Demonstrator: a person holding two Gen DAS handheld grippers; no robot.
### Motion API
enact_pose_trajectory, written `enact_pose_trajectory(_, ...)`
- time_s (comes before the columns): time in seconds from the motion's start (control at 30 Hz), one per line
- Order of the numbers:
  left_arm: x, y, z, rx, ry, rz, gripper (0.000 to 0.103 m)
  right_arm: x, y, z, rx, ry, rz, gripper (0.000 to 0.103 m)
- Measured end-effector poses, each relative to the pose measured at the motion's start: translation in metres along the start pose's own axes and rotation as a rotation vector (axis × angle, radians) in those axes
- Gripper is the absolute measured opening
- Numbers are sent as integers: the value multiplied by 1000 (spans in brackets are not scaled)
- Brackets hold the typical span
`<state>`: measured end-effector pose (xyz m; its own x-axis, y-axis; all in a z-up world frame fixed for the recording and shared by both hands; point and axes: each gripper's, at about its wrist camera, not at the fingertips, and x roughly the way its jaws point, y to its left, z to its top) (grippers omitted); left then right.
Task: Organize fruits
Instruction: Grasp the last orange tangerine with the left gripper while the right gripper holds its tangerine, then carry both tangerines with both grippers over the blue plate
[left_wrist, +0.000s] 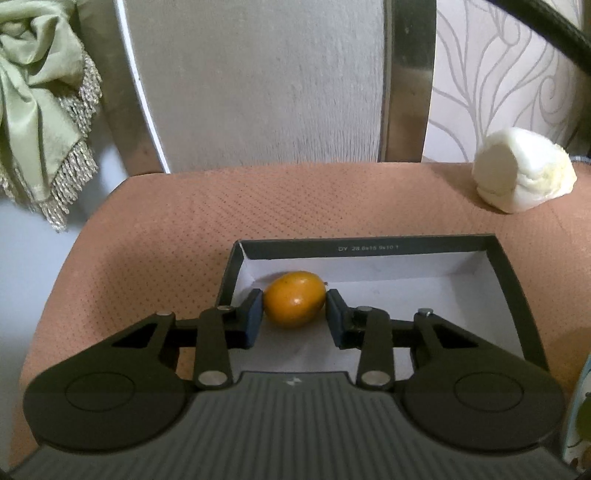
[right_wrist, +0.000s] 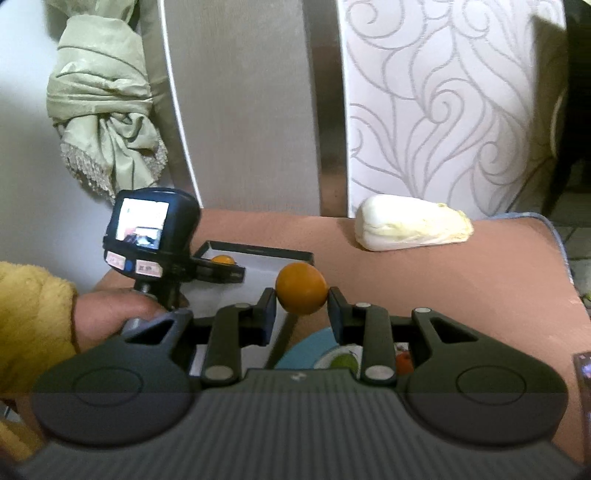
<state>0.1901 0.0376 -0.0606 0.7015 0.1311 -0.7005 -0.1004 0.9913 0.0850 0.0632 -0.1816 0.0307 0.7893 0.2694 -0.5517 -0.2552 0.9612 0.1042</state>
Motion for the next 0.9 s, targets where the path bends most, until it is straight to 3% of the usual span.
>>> enact_pose_trajectory(0.47, -46, 0, -10, -10, -39, -29, 42, -26, -12, -25, 36, 19, -57, 33)
enact_pose_trajectory(0.9, -109, -49, -14, 36, -81, -171, 42, -43, -28, -48, 65, 31, -88, 33)
